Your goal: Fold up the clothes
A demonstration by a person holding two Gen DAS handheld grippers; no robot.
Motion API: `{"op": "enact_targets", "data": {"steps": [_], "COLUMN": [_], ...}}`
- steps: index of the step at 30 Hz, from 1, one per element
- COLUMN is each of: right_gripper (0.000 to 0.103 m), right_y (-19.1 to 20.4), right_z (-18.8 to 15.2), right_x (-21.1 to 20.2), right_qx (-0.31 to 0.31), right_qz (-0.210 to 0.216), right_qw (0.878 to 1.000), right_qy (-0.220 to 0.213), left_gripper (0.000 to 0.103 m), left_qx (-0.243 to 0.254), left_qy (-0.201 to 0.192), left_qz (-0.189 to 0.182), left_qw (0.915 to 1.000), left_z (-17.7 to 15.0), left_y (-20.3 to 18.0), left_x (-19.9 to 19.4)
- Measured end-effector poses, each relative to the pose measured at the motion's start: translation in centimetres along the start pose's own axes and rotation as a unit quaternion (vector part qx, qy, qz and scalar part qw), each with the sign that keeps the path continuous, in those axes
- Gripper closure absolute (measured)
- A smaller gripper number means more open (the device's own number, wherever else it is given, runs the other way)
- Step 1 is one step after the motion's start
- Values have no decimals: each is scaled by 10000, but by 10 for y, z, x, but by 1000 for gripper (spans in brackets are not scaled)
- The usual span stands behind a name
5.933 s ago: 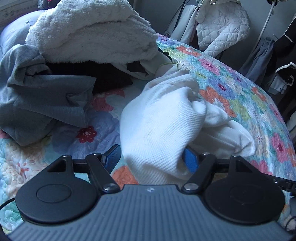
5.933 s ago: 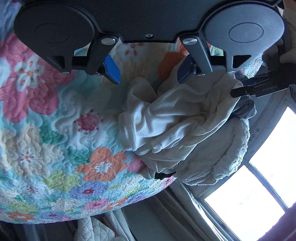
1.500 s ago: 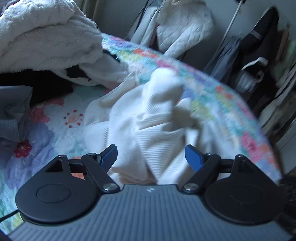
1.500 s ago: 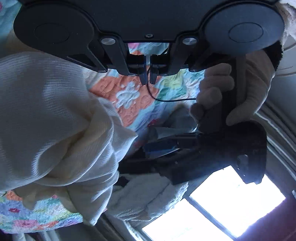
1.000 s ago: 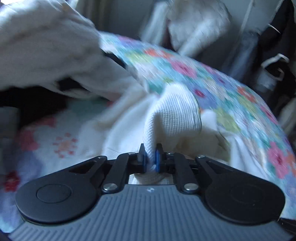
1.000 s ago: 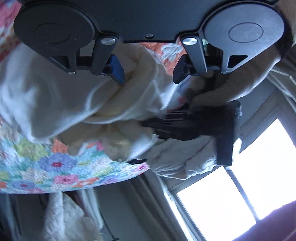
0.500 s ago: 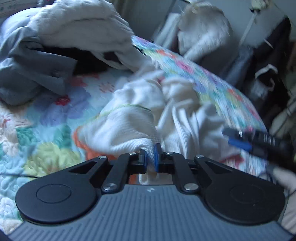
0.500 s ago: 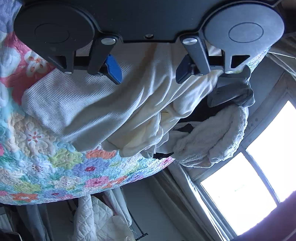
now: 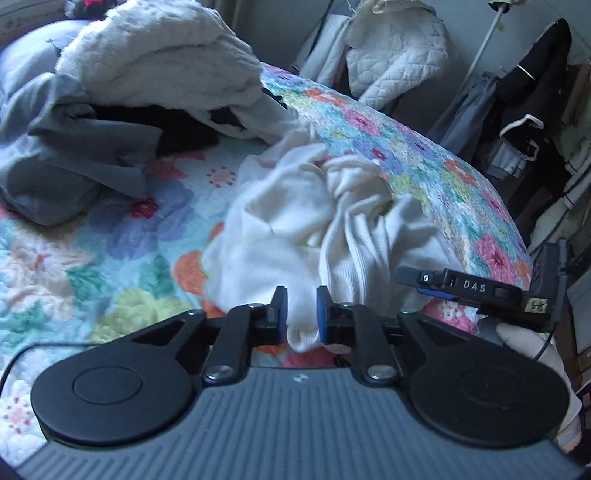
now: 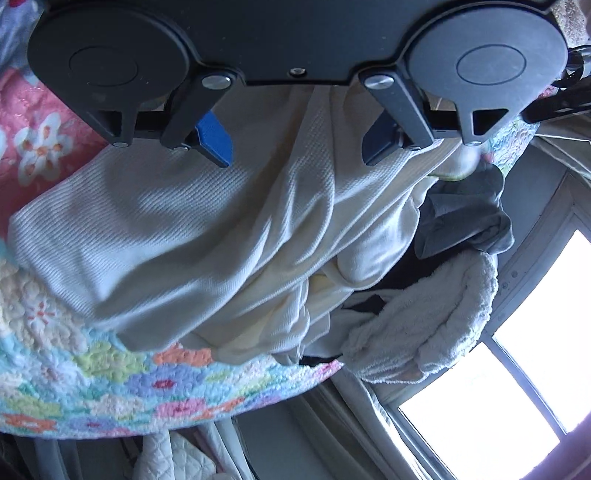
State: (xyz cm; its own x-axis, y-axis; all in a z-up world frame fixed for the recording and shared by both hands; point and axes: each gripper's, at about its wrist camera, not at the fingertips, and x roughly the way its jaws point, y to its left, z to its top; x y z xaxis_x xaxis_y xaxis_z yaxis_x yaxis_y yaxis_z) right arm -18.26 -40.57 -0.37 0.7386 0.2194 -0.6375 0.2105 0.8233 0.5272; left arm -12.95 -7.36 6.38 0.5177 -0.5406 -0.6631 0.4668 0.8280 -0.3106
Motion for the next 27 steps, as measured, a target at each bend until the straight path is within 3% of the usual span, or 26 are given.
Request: {"op": "enact_targets", "data": {"steps": [4, 6, 7, 9, 10, 11, 13, 16, 17, 18, 21, 25, 27], "right_gripper": [18, 18, 18, 30, 43, 67, 94, 95, 95, 95, 95, 95, 95], "right_y": [-4, -4, -2, -1, -1, -1, -2, -10, -13, -18, -40, -61, -71], "right_z": [5, 6, 5, 1, 0, -1, 2, 10, 14, 17, 22, 14, 3], "right_x": [26, 47, 59, 70, 70, 68, 52, 13, -1, -16, -57, -106, -124], "right_qx": [199, 149, 56, -89, -179, -281, -547, -923, -1035, -1109, -1029, -991, -749], "right_qz": [141, 147, 84, 57, 74, 102, 105, -257, -427, -610, -1027, -1652, -1722], "right_qw": [9993, 9988, 9986, 9989, 9990, 9991, 9984, 9950, 9930, 9908, 9874, 9780, 9787], "right_qy": [293, 449, 524, 465, 391, 305, 96, -269, -380, -486, -632, -802, -832], "left_gripper": [57, 34, 29, 26, 26, 26, 25, 22, 33, 62, 88, 93, 93], "left_qx": [138, 344, 436, 575, 619, 625, 657, 889, 1008, 1127, 1374, 1267, 1163], "left_qy": [-380, -367, -272, 54, 164, 280, 495, 820, 932, 1045, 894, 653, 688], "left_qz": [482, 513, 409, 127, 78, 99, 133, 68, 7, -95, -41, -183, -238], "left_qw": [9980, 9974, 9978, 9983, 9979, 9976, 9965, 9926, 9905, 9881, 9865, 9896, 9905], "left_z": [25, 43, 51, 67, 74, 81, 90, 96, 95, 91, 77, 53, 37], "left_y": [9, 12, 14, 21, 23, 24, 21, 15, 12, 8, -2, 2, 9], "left_x": [4, 35, 53, 100, 123, 148, 184, 226, 235, 239, 220, 156, 126]}}
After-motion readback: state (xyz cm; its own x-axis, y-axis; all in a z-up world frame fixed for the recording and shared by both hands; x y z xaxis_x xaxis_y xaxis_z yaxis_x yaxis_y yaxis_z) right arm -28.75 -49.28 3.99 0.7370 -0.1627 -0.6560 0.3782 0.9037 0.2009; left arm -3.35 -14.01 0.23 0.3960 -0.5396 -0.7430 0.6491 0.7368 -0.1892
